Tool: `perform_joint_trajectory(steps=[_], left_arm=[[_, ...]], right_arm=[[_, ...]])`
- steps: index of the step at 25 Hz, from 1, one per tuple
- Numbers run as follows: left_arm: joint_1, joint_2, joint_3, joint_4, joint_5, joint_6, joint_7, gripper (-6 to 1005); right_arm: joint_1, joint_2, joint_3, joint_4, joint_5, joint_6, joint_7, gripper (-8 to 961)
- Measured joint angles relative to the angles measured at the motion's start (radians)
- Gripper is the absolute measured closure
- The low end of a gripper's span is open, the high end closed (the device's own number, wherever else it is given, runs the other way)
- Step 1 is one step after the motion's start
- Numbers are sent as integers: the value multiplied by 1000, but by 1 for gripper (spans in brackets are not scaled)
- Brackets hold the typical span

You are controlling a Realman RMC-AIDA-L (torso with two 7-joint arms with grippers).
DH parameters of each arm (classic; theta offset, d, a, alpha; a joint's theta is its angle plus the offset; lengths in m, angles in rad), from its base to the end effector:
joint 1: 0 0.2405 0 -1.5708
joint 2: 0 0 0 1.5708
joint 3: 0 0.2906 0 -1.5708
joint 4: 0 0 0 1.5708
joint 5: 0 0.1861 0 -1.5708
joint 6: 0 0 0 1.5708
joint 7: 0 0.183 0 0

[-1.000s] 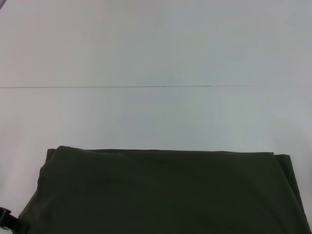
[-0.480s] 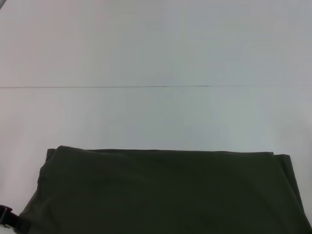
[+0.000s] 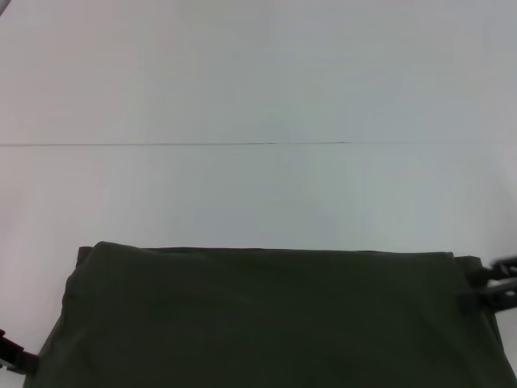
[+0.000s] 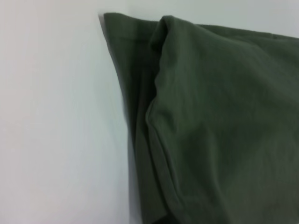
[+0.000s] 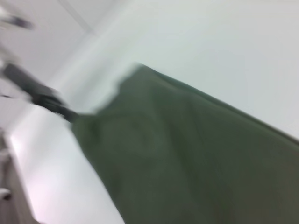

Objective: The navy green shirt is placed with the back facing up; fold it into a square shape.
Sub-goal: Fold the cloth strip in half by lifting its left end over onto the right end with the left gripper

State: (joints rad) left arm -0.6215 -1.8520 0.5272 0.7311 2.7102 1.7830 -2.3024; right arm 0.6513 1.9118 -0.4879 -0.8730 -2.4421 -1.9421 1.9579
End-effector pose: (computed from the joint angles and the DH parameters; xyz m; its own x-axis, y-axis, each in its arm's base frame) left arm -0.3536 0.3189 0.0445 0.2251 0.9742 0.0193 0.9599 -0.2183 -0.1758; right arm 0.2775 0.3381 0.0422 0.6676 -0.7210 -0.1856 -0.7339 -0.6792 -0.0014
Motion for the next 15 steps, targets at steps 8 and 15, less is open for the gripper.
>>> perform_joint_trajectory(steps=[8,15], left_arm=[[1,6,-105,14,-8,-12,-13,895],[3,21,-201,-12,-20,-23,-33,640]], right_arm=[[0,121,-19,81,170,89,-367,69],[2,182,-64,208,230,226,-701,74]])
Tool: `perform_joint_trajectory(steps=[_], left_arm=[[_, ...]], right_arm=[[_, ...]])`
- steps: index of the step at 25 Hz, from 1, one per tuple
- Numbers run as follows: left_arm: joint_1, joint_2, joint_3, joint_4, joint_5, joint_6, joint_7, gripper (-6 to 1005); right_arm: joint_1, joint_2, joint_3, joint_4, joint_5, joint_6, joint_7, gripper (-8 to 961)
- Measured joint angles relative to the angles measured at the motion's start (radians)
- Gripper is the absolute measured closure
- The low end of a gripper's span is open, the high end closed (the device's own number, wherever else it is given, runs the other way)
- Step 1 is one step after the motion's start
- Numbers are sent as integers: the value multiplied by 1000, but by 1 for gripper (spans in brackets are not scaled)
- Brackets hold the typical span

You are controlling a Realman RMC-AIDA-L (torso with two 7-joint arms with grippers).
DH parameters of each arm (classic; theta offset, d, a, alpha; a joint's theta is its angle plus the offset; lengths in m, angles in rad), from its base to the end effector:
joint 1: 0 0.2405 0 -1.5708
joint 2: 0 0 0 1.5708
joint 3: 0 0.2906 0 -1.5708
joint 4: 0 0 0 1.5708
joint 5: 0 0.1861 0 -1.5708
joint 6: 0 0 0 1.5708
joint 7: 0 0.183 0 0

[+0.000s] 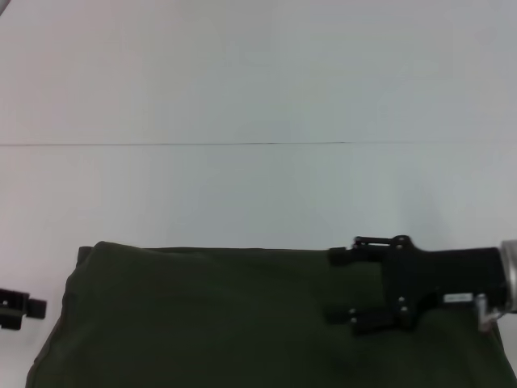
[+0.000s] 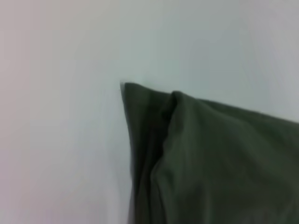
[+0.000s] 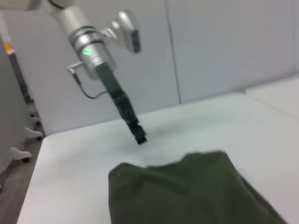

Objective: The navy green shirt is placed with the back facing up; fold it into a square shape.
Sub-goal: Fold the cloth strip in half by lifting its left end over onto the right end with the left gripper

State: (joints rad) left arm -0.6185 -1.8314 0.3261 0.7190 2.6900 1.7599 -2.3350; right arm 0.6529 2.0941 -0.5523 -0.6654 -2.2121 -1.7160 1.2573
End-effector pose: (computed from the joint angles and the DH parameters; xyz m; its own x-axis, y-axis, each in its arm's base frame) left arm -0.3538 0.3344 0.0646 0.1277 0.9649 0.2293 0.9892 -0.1071 -0.1003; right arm 0.2273 0.3382 -0.0570 0.8789 -0.1850 -0.4398 -0.2393 -0.9684 -0.0709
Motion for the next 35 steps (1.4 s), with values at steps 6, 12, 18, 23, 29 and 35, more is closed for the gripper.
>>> perform_joint_trajectory(steps=[6,12,18,23,29,35], left_arm=[[-17,3,-16,-73,-41,-25,-2,355],[-43,-1,-13,-138,-69,-29,1,100],[-51,-17,35,-167,-58,-96,-6,93],[-50,-20,61,-190,-58,-121,-9,90],[-44,-32,132,-184,-50,-207,-43,90],[-37,-29,133,-141,-41,-236,-68,90]], right_arm=[[6,3,-14,205,65,107,-322,74],[34,6,-60,283,67,214,-363,74],[40,7,-69,301,68,240,-372,74],[42,7,-69,302,69,252,-372,74],[46,7,-69,303,69,265,-366,74],[47,7,-69,302,69,268,-364,74]])
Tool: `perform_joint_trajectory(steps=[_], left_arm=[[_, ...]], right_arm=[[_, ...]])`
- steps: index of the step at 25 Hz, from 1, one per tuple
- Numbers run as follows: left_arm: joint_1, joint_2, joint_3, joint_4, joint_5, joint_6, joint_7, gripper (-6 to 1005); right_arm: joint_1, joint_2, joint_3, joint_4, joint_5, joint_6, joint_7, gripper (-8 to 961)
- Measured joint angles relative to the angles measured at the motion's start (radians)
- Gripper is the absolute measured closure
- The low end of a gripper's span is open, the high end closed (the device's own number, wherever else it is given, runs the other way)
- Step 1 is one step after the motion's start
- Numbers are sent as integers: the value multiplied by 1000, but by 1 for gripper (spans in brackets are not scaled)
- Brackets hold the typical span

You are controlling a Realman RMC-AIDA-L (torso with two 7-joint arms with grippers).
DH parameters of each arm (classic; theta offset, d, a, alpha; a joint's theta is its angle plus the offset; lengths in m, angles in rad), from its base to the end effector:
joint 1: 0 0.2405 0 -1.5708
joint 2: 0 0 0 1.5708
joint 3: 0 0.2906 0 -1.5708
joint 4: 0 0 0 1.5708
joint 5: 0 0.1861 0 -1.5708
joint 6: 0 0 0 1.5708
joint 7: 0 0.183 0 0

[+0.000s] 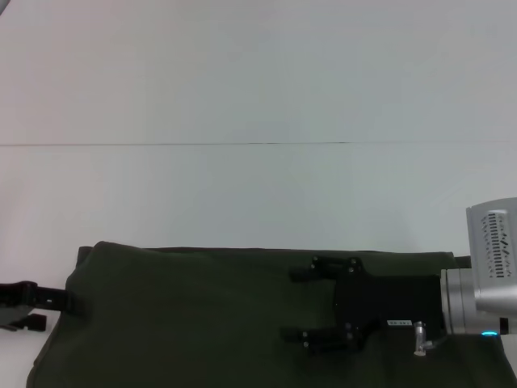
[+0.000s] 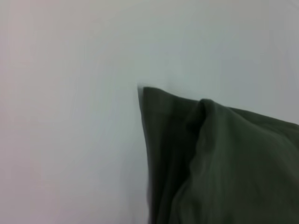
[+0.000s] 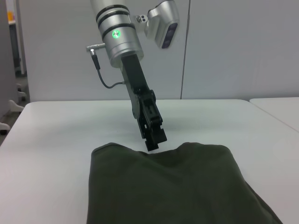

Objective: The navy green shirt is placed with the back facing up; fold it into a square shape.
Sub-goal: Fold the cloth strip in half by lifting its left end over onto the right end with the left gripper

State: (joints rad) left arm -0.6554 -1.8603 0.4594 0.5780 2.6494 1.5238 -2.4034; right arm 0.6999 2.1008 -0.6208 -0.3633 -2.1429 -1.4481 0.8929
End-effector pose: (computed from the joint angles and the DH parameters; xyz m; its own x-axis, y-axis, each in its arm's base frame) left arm -0.3576 0.3566 0.0246 0.0943 0.9686 0.2303 0.9859 -0.0588 -0.1565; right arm 0.2302 0.3427 -0.1117 0.9131 -0.0159 -0.4074 -0.0978 -0.9786 -0.1811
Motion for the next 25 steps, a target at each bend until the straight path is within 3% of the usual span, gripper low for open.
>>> perform_joint_trajectory(steps=[6,13,25], left_arm=[[-3,5,4,29,18,5,-4,90],[-3,-10,41,30,20,-10,-3,91],[0,-10,64,25,22,-18,4,91]], right_arm=[[0,-1,1,1,0,5,0,74],[0,-1,1,1,1,12,0,74],[0,-1,0,1,9,15,0,74]])
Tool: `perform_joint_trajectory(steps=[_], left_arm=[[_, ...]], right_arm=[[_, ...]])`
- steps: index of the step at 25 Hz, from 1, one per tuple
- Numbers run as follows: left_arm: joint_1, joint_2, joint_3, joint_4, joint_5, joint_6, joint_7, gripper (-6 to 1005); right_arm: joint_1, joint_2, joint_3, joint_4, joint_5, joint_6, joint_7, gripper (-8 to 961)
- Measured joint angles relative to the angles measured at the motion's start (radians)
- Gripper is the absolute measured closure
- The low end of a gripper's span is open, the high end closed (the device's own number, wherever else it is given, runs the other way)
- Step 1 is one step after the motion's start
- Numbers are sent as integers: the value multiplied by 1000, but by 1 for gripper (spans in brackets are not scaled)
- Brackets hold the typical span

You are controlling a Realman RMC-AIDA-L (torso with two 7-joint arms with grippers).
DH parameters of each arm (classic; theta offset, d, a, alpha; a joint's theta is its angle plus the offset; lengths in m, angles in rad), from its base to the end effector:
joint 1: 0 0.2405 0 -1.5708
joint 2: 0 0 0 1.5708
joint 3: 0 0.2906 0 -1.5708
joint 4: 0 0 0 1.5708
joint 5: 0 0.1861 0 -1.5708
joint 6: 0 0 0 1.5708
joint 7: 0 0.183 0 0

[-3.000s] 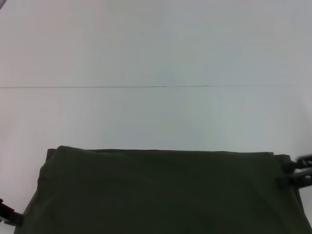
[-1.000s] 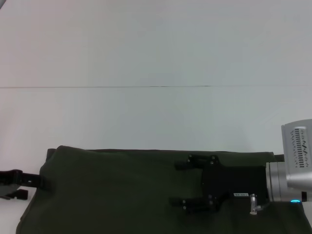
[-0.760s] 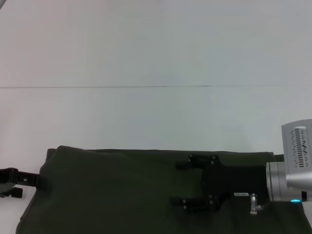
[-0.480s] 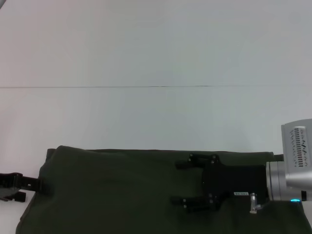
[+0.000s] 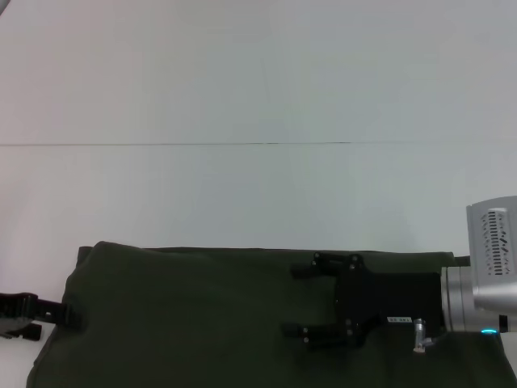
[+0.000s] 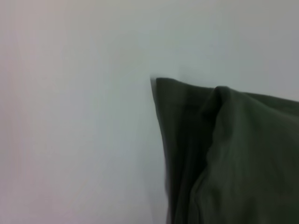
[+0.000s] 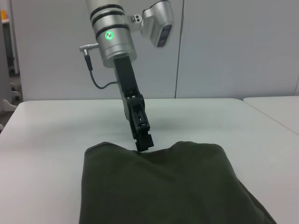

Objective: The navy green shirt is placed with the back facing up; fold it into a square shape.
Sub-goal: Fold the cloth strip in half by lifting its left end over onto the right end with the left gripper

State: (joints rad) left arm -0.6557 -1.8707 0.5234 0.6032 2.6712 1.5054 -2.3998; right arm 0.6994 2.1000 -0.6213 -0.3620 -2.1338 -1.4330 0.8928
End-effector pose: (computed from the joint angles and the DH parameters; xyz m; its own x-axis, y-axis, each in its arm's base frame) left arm -0.3623 0.3555 0.0217 0.1375 0.9730 0.1856 0.9697 -0.0940 -0.2255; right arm 0.2313 0.3456 -0.1113 0.9141 -0.0186 -0.4051 -0.1065 -0.9749 -0.1955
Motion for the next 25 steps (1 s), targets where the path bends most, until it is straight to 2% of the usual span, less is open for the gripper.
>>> perform_joint_trajectory(steps=[9,25], left_arm=[[0,-6,31,-3,0,-20,1,91],[-3,-4,52,-4,13,-41,-2,91]], right_arm=[[0,0,0,0,0,11,0,74],[0,0,0,2,0,25,0,73]])
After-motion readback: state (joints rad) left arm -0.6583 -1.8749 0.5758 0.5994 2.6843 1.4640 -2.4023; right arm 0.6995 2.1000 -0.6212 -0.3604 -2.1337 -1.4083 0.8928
